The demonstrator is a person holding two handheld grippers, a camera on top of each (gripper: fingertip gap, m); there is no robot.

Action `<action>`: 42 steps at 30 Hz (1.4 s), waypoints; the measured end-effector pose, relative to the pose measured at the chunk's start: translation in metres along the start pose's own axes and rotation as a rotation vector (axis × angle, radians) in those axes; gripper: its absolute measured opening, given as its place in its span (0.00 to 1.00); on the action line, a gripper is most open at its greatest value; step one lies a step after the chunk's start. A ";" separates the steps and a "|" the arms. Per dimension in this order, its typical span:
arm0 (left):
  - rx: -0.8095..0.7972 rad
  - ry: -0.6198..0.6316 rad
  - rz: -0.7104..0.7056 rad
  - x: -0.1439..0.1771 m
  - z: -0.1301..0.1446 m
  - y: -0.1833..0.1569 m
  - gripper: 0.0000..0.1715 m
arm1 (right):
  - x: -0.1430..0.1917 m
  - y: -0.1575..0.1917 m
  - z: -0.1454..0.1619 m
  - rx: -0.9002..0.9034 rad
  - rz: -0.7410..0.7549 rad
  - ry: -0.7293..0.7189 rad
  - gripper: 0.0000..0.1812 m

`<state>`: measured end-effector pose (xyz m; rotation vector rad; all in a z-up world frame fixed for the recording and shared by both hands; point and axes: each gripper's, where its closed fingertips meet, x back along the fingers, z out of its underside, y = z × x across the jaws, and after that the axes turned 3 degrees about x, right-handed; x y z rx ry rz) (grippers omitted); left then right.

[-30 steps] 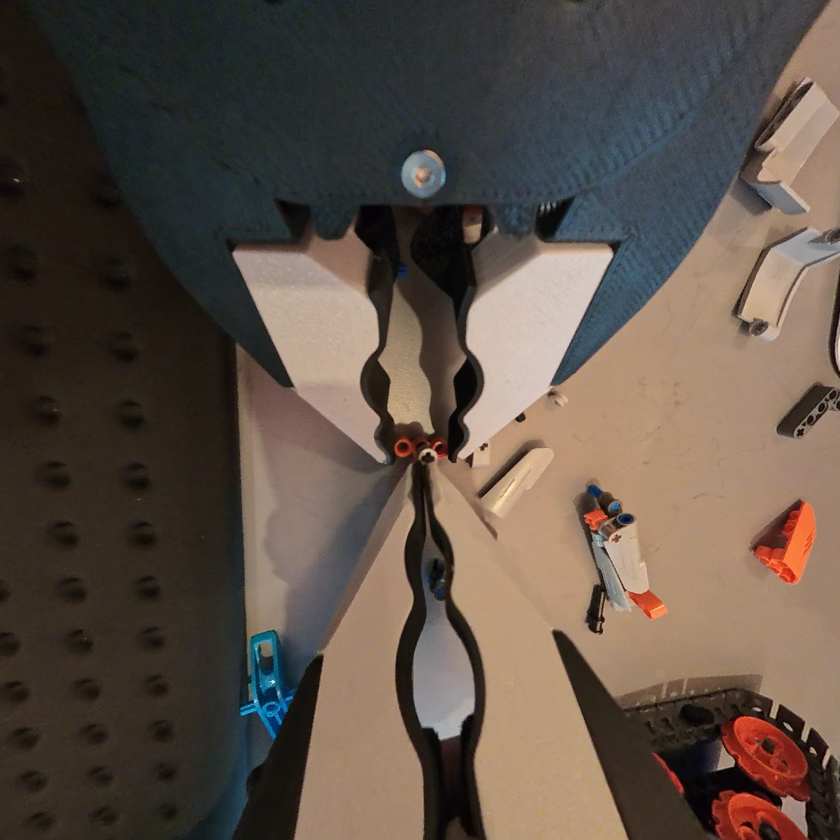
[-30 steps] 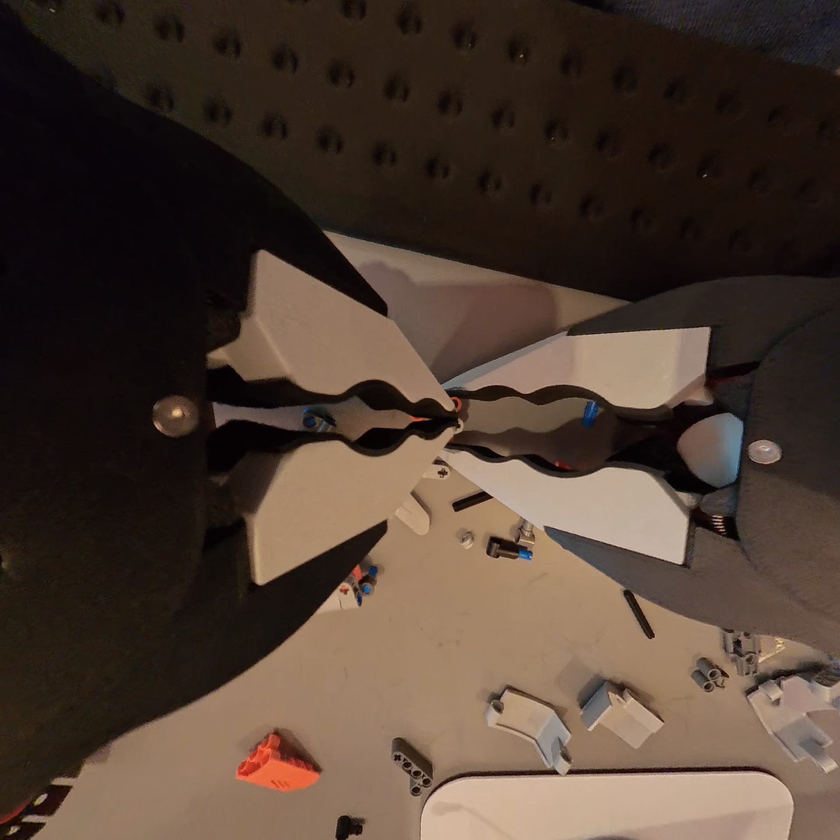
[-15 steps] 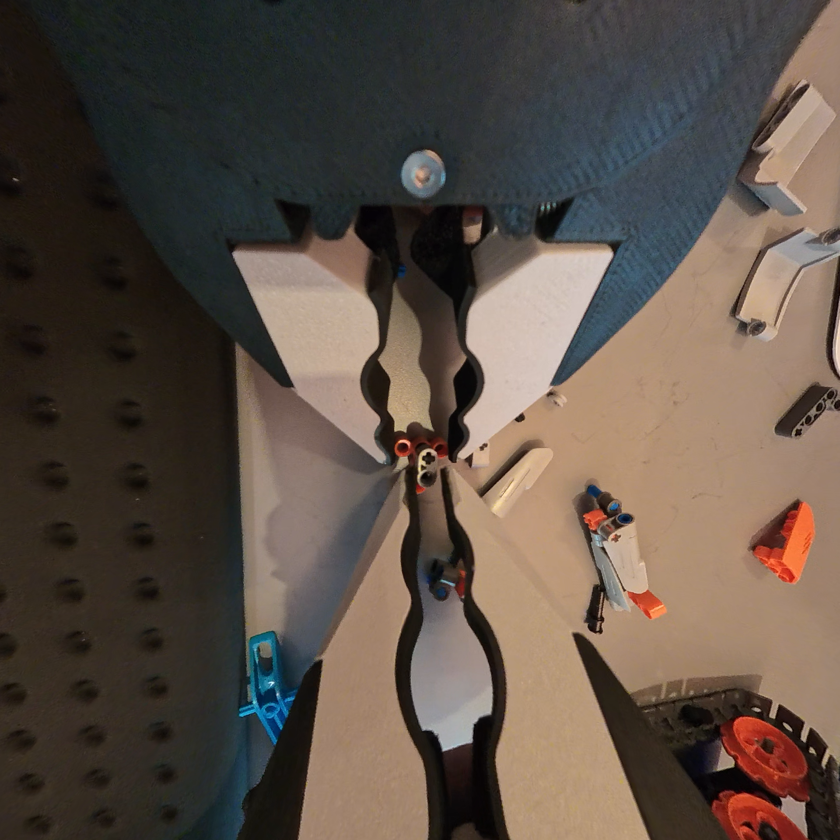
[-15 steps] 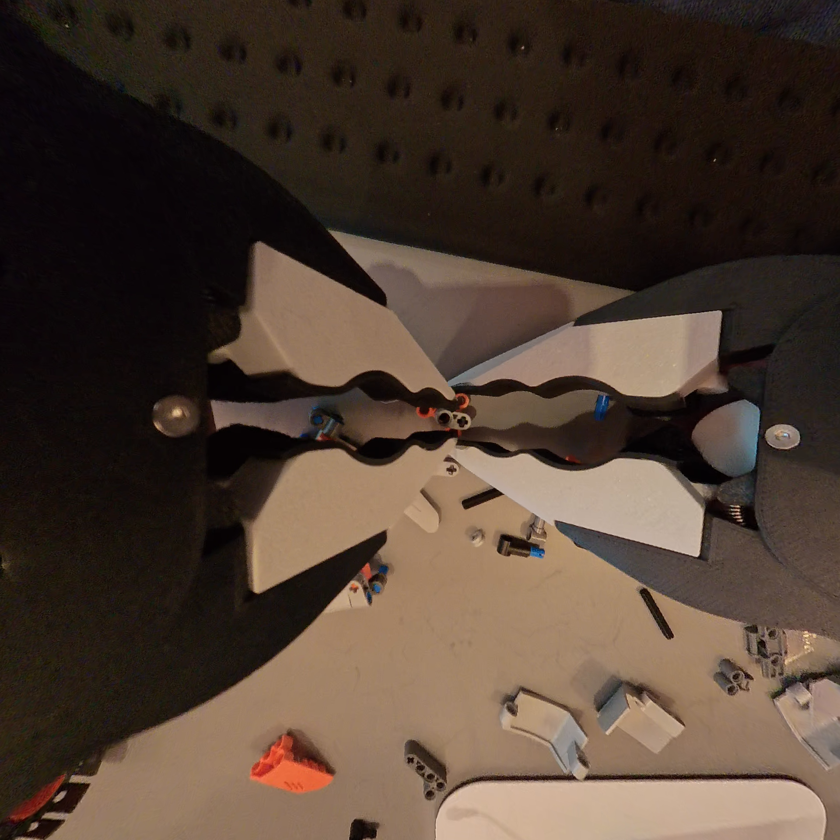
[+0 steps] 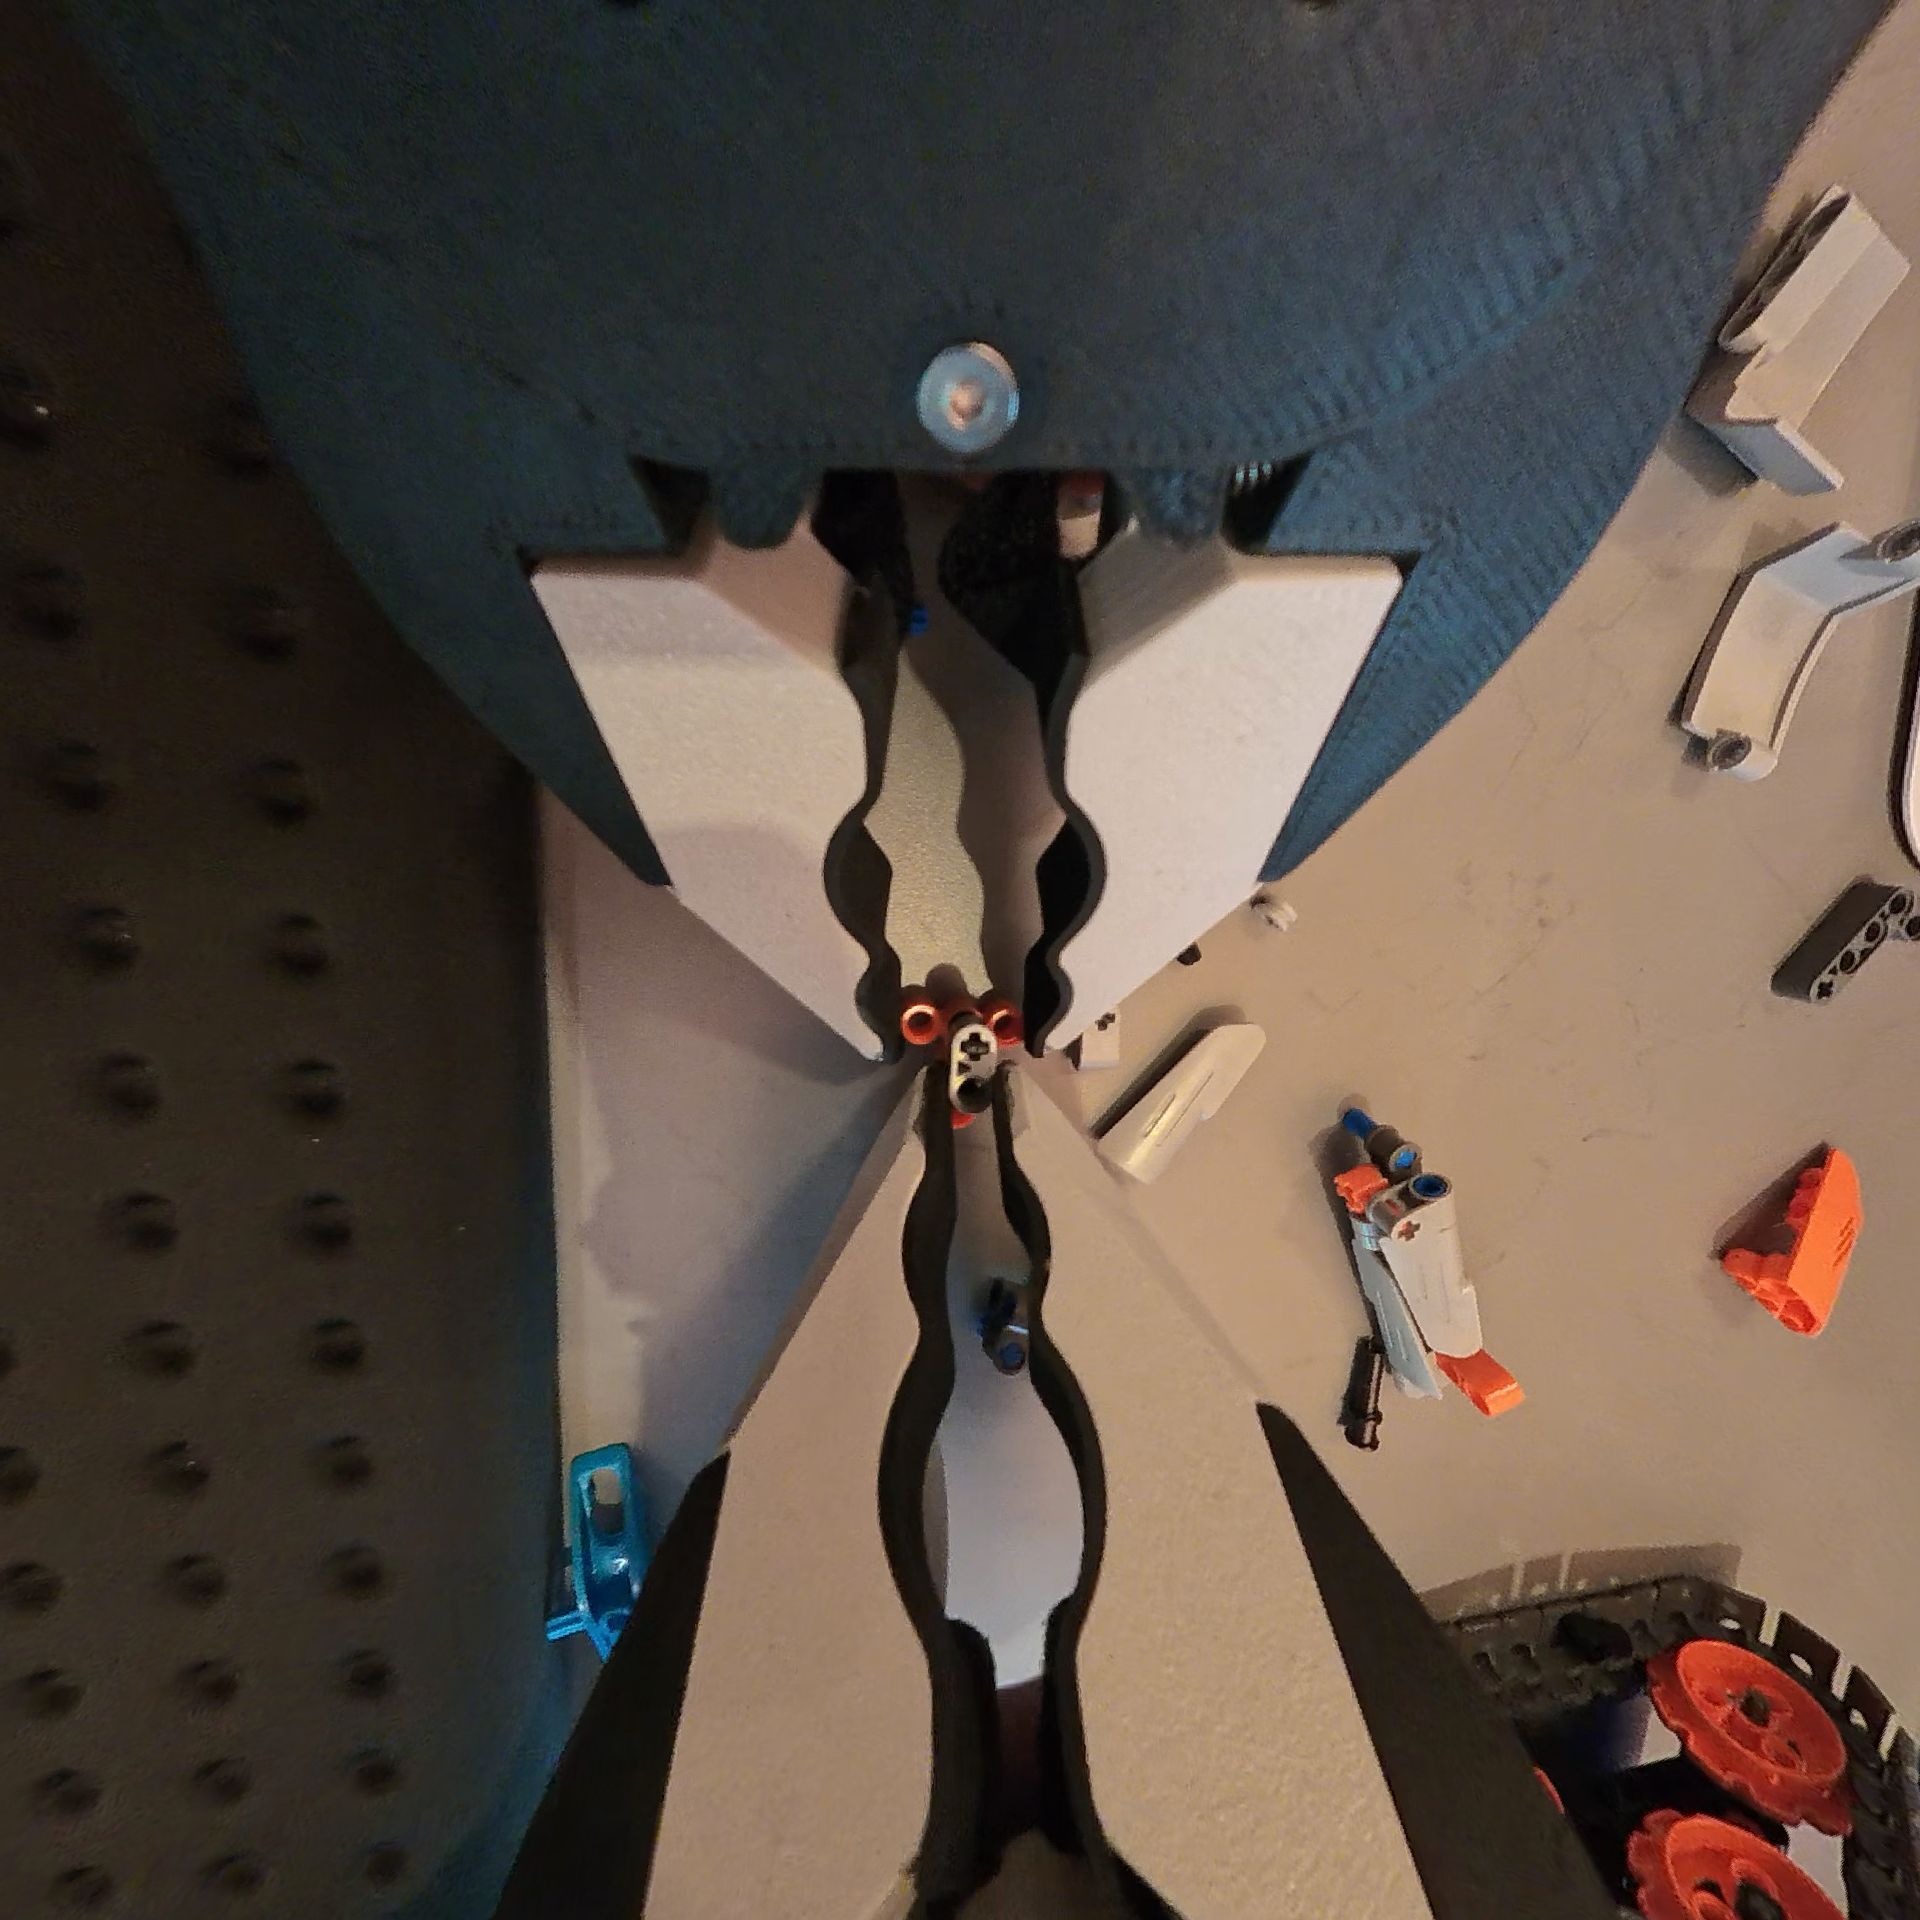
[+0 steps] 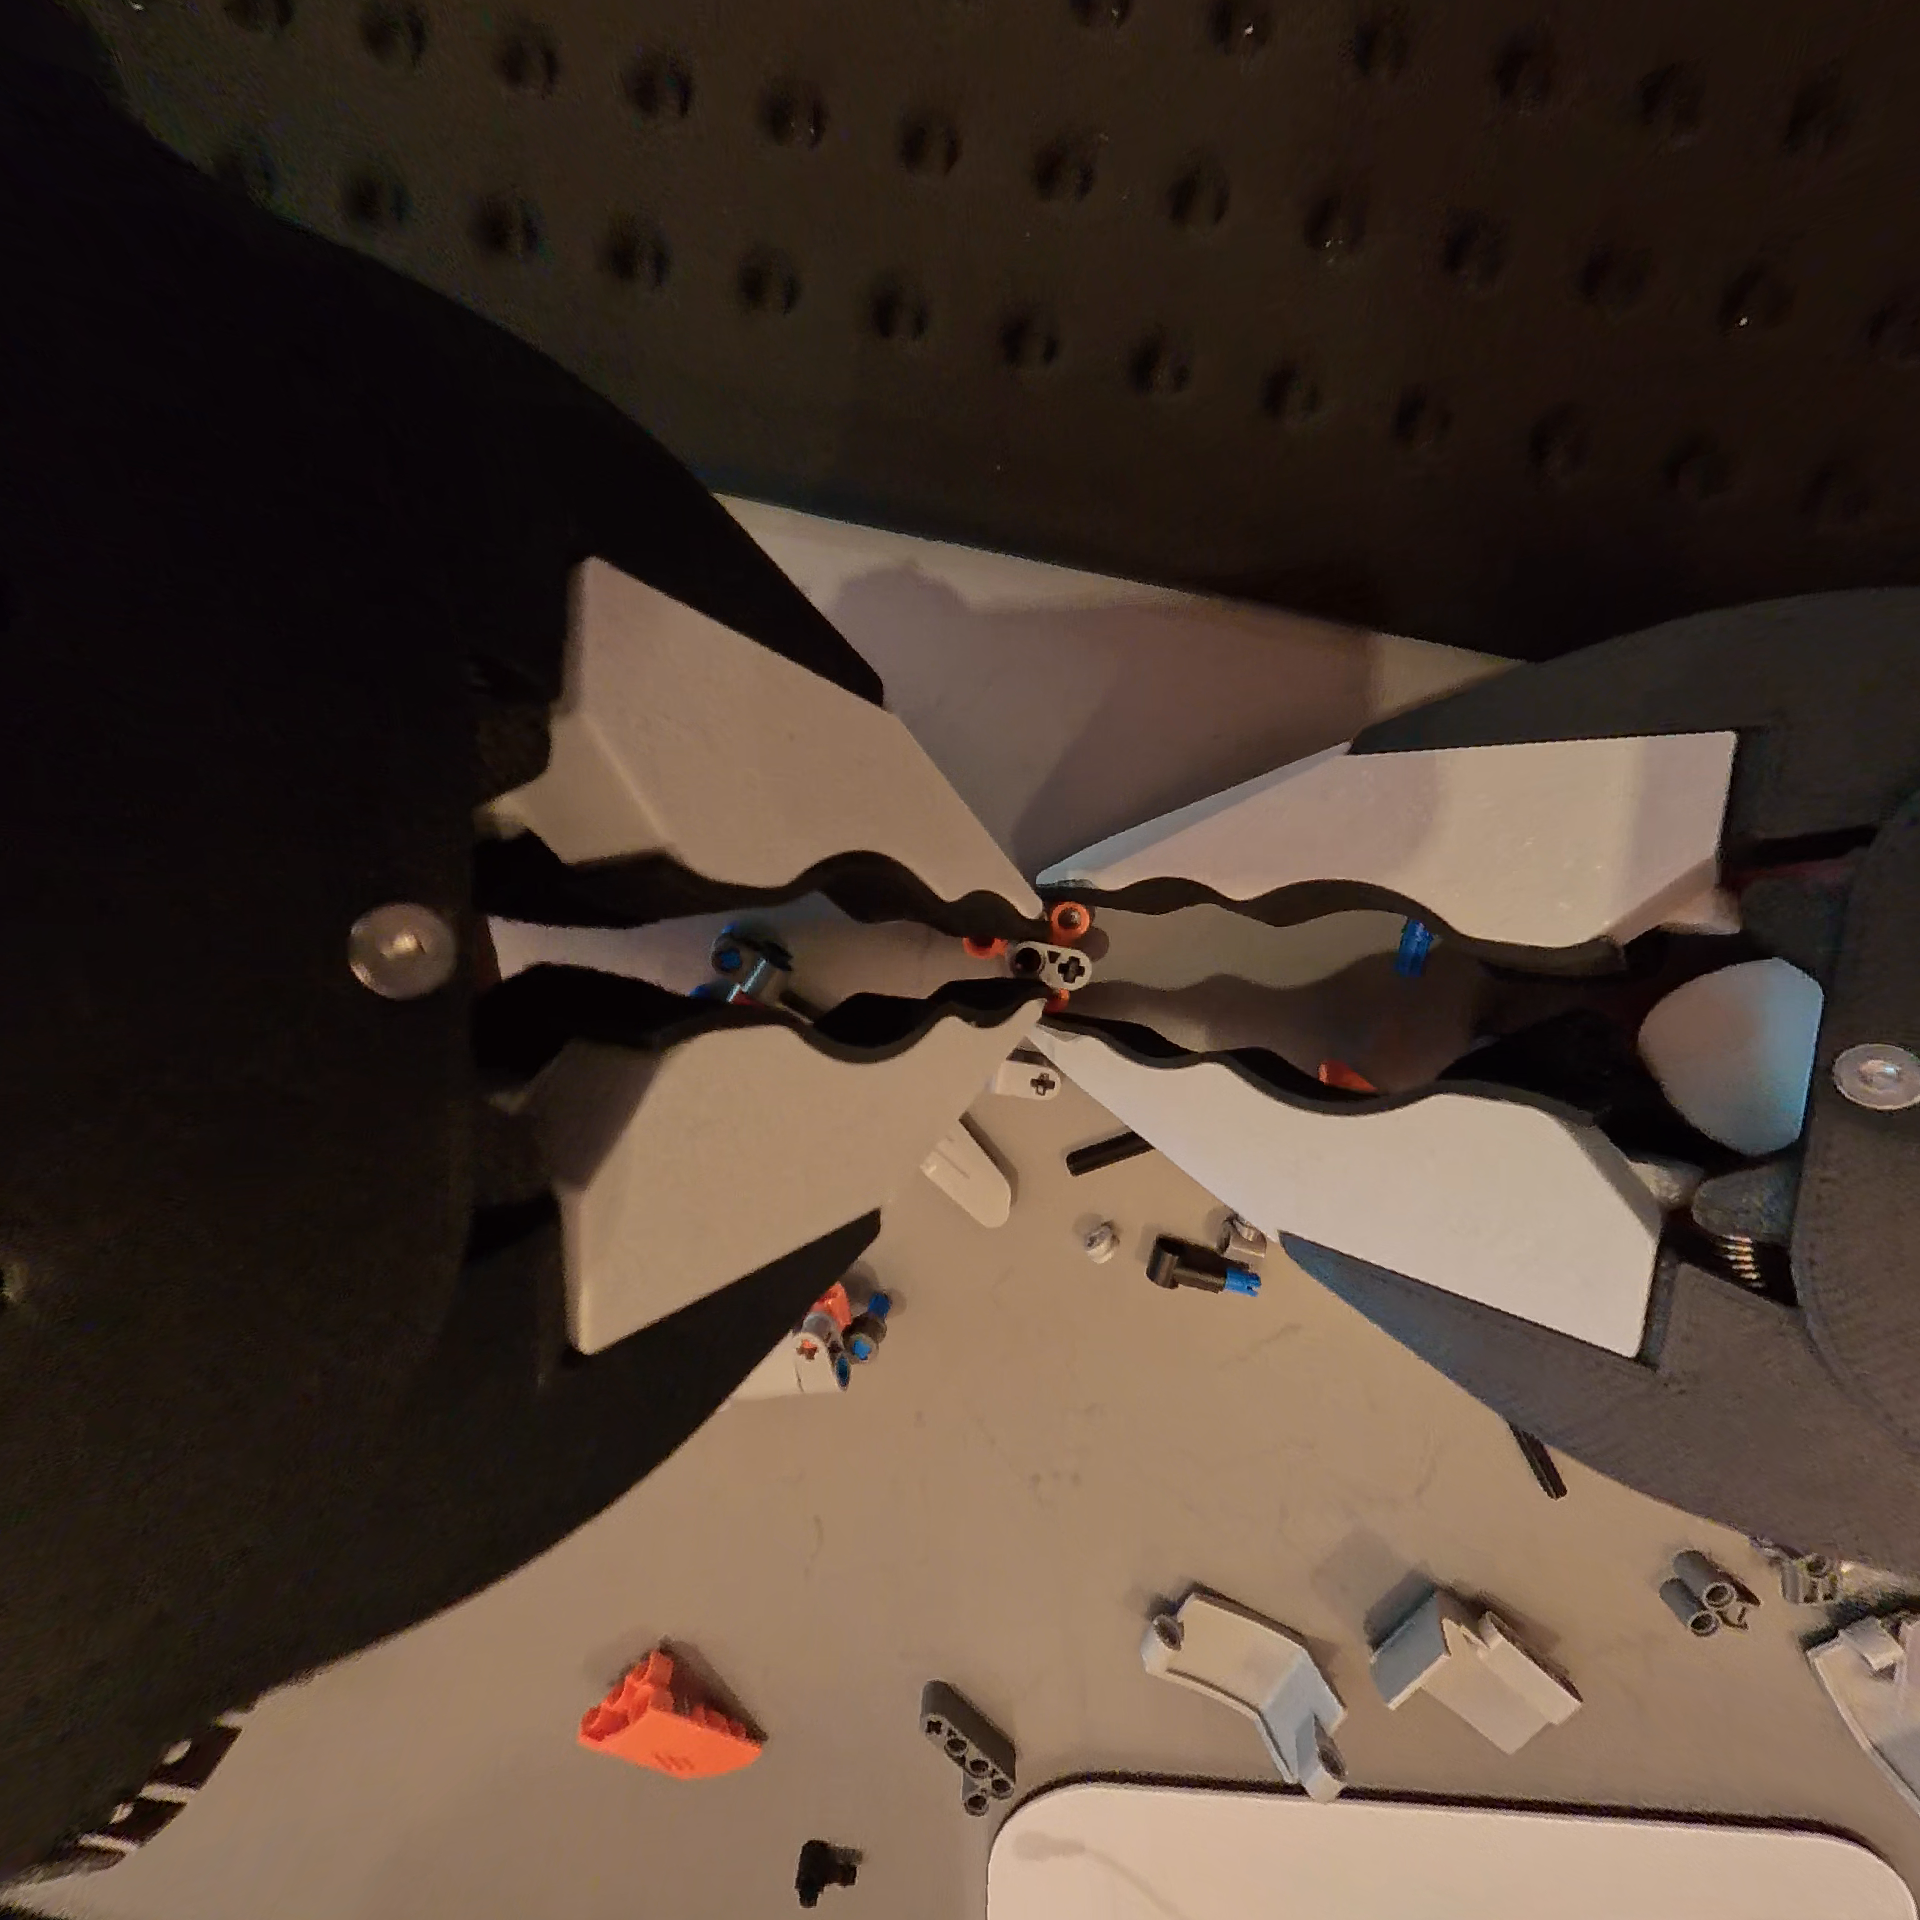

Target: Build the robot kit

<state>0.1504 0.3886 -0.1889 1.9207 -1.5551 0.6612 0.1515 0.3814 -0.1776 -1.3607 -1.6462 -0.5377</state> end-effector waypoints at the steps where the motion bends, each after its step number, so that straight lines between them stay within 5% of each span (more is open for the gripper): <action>1: 0.001 0.000 0.001 0.000 0.000 0.000 0.13 | 0.000 0.000 0.000 -0.005 -0.006 -0.009 0.03; 42: -0.008 -0.004 0.006 0.000 0.000 0.000 0.13 | 0.001 0.000 0.001 -0.010 -0.018 -0.094 0.03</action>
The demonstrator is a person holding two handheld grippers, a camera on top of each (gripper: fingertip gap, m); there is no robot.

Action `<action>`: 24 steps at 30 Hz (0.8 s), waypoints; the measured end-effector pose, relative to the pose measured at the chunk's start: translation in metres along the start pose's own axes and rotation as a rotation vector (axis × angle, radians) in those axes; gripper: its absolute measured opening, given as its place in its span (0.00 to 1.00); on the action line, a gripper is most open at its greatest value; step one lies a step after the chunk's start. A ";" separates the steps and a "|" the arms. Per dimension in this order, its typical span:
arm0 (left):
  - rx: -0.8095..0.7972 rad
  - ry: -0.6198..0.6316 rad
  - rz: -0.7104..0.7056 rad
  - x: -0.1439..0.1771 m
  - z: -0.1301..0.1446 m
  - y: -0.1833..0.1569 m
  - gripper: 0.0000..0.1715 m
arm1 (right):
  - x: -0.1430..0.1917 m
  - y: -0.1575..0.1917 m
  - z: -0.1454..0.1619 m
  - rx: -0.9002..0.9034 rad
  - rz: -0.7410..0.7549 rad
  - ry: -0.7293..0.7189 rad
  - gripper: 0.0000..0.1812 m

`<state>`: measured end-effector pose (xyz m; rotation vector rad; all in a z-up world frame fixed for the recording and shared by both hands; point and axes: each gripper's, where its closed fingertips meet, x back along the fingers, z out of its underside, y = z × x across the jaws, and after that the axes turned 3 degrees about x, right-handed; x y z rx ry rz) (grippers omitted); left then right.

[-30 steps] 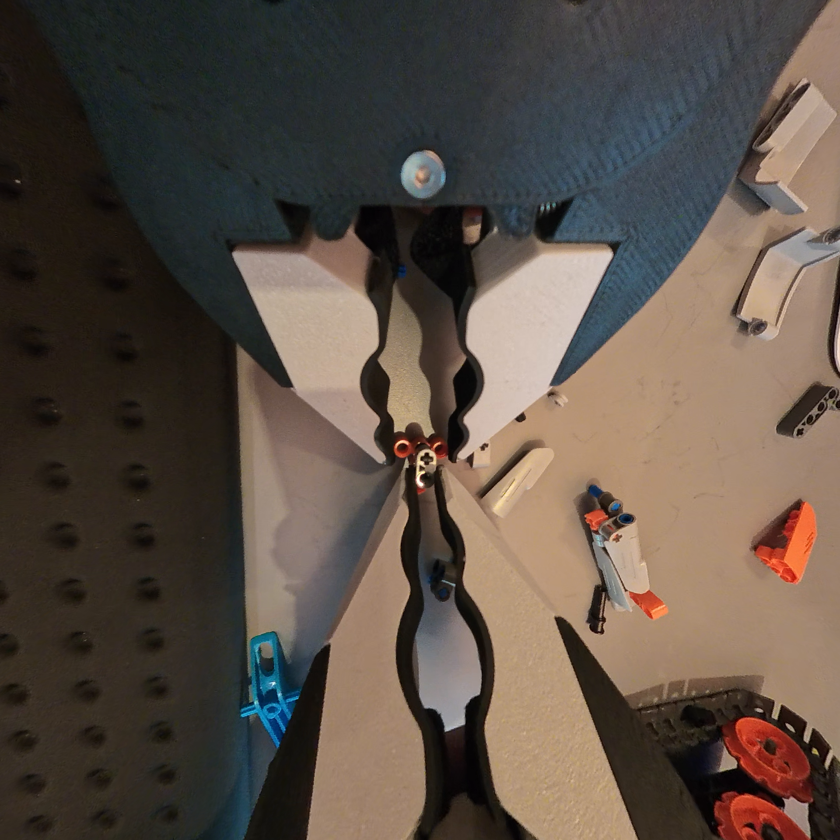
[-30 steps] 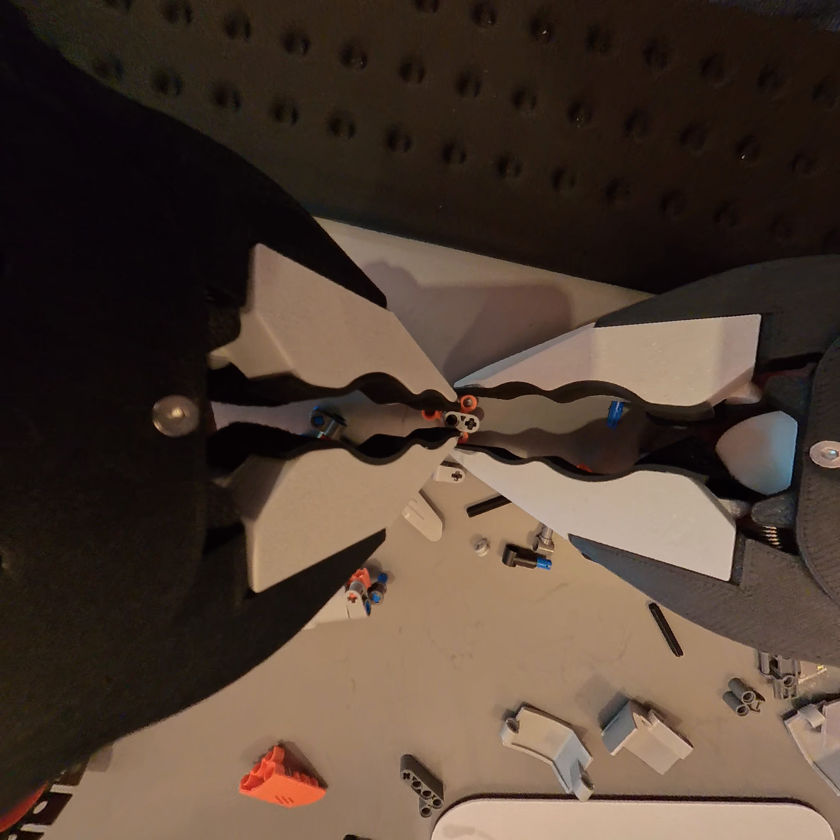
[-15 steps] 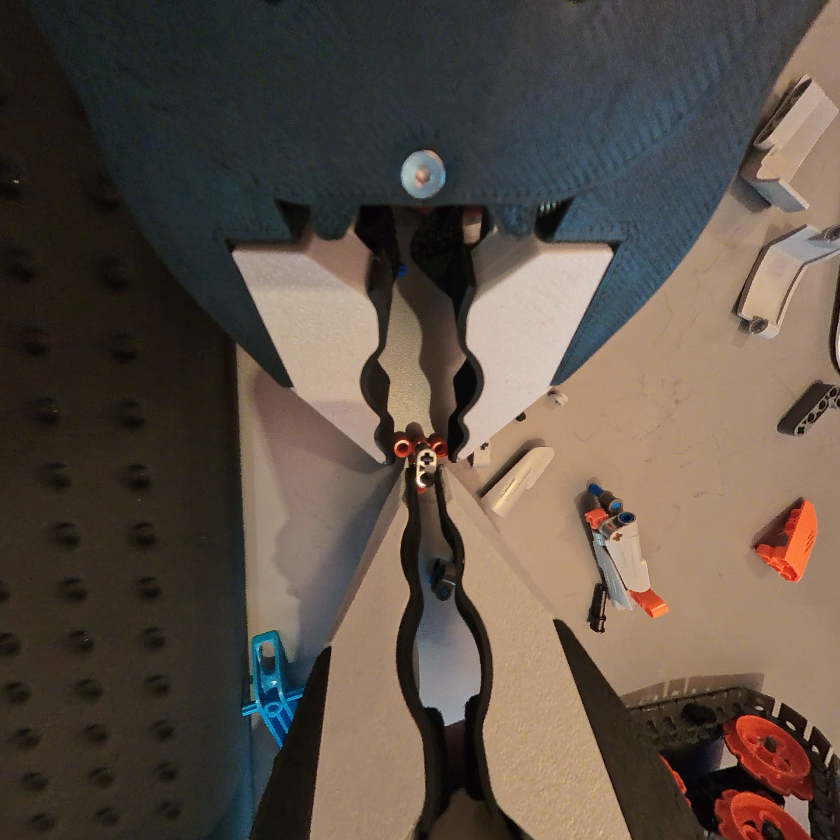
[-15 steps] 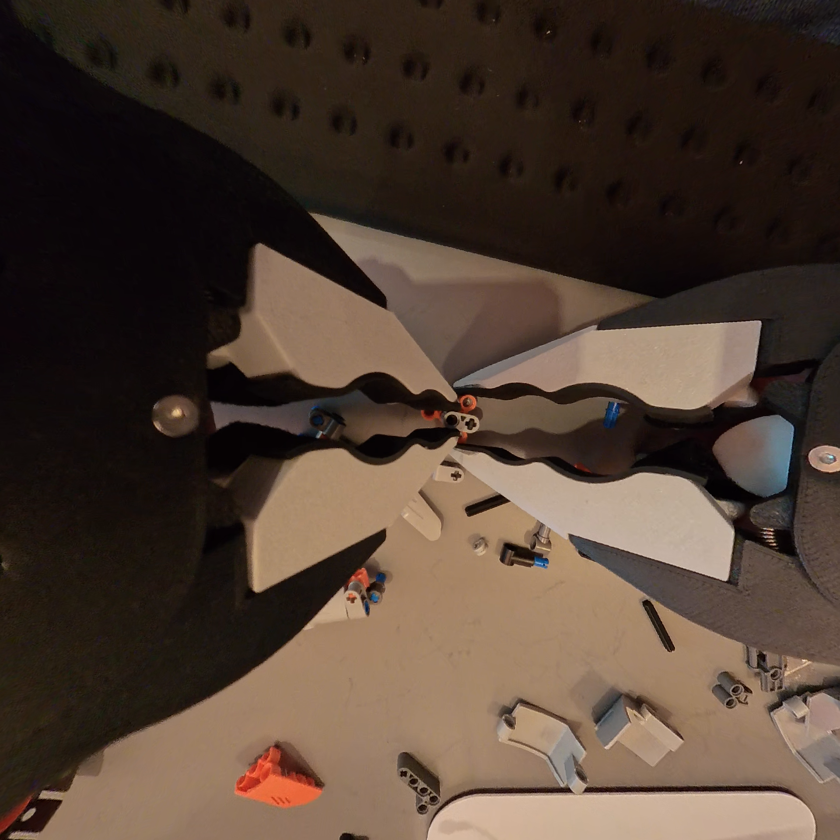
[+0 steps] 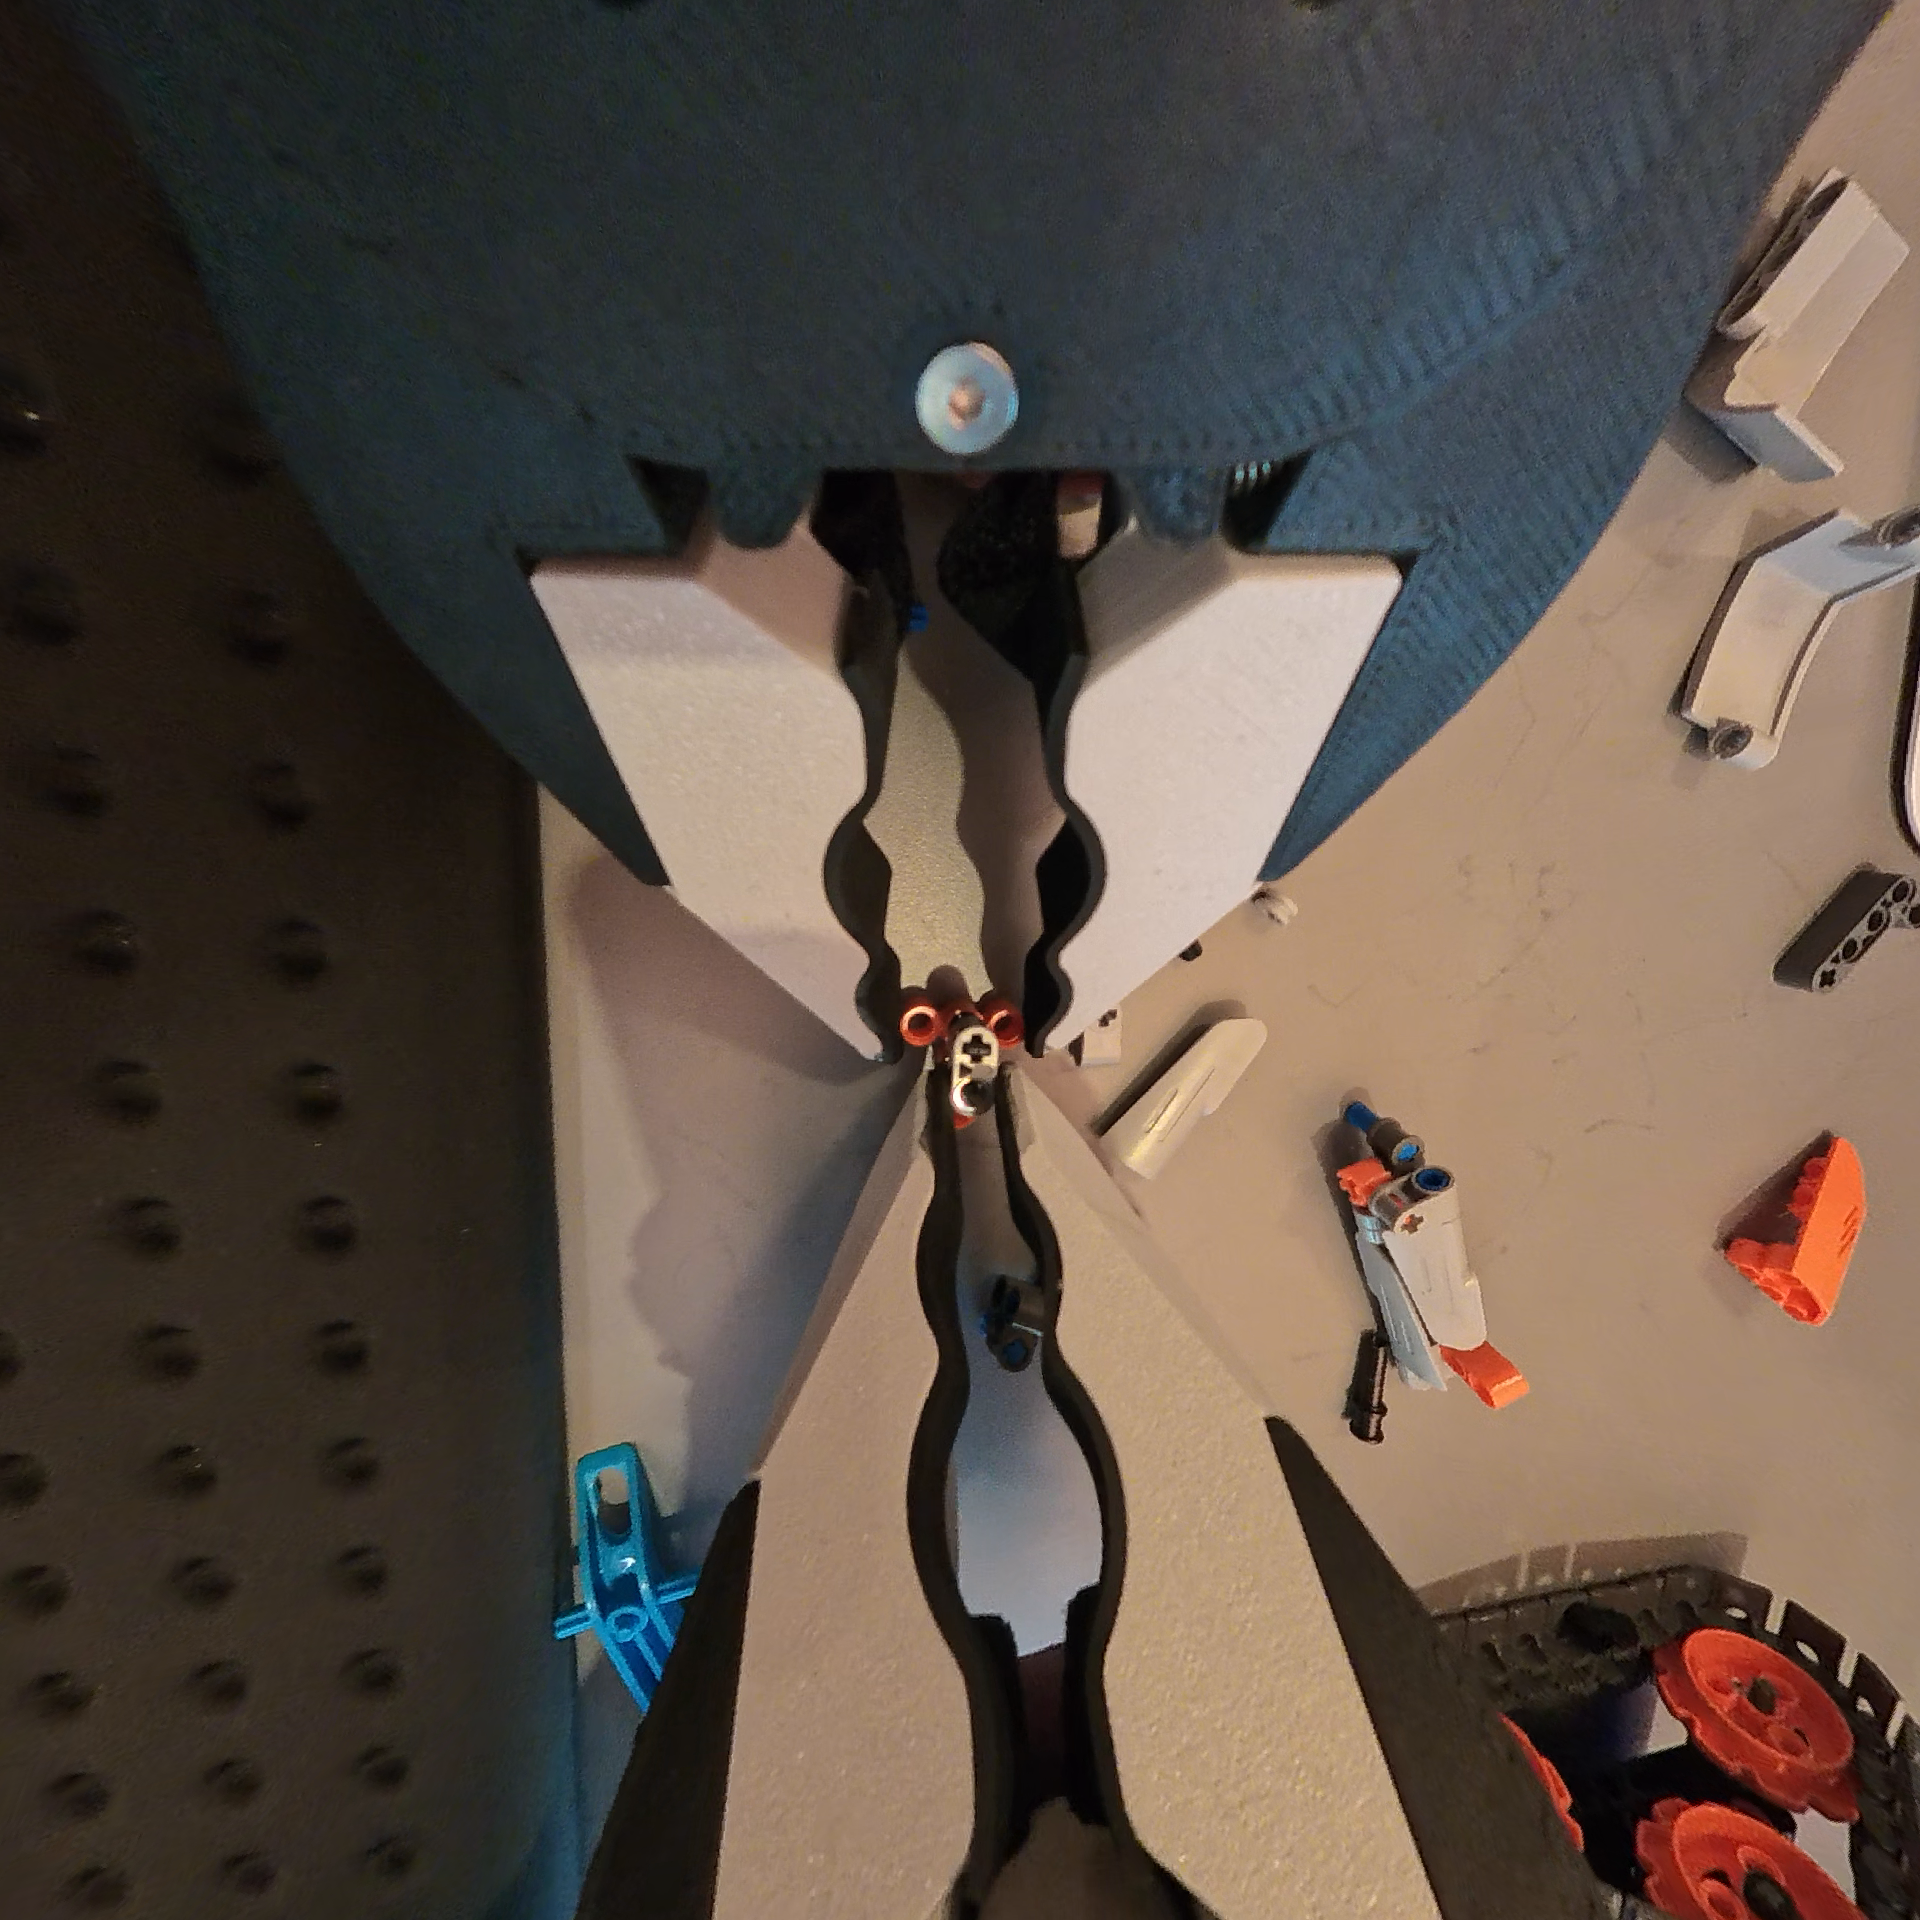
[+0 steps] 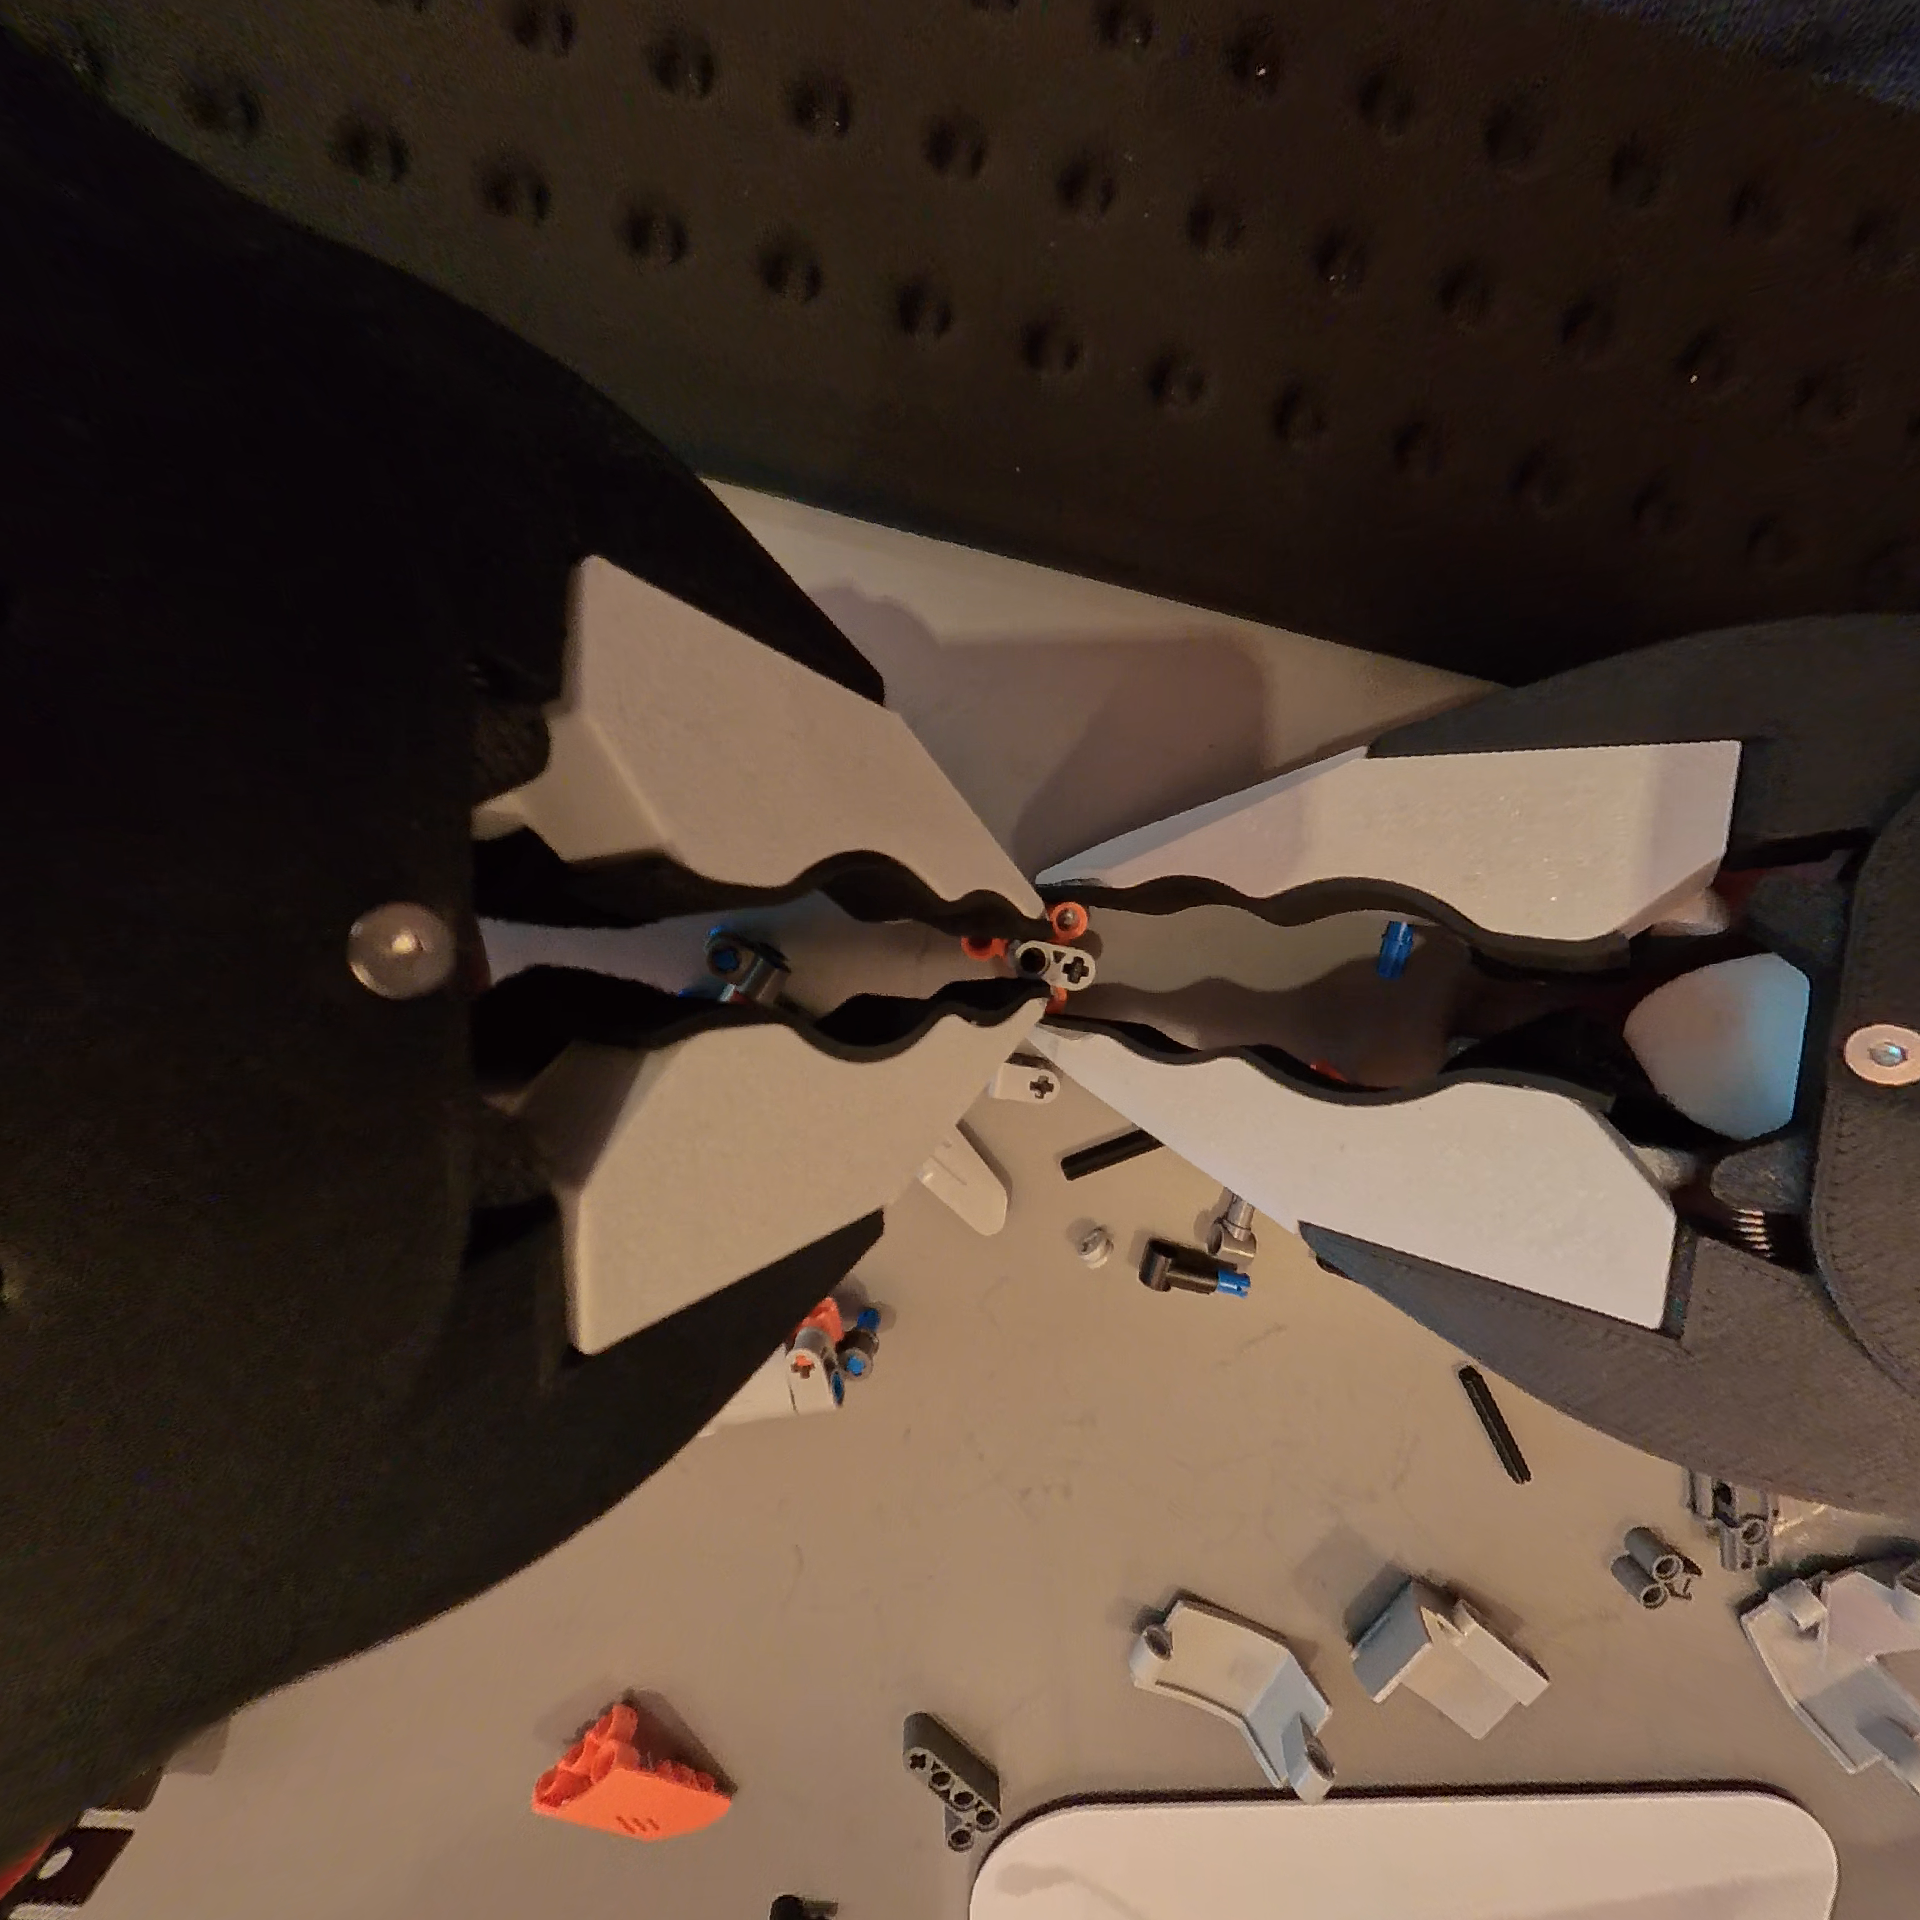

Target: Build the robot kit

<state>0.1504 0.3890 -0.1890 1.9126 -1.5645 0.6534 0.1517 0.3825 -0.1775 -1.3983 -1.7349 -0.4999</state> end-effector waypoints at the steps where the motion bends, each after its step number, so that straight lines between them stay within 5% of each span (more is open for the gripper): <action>1: -0.002 0.000 0.000 0.000 0.000 0.000 0.13 | 0.000 0.000 0.000 0.002 0.002 -0.001 0.03; 24: -0.018 0.005 -0.012 0.000 -0.001 0.000 0.13 | 0.000 0.001 0.002 0.072 0.009 0.011 0.03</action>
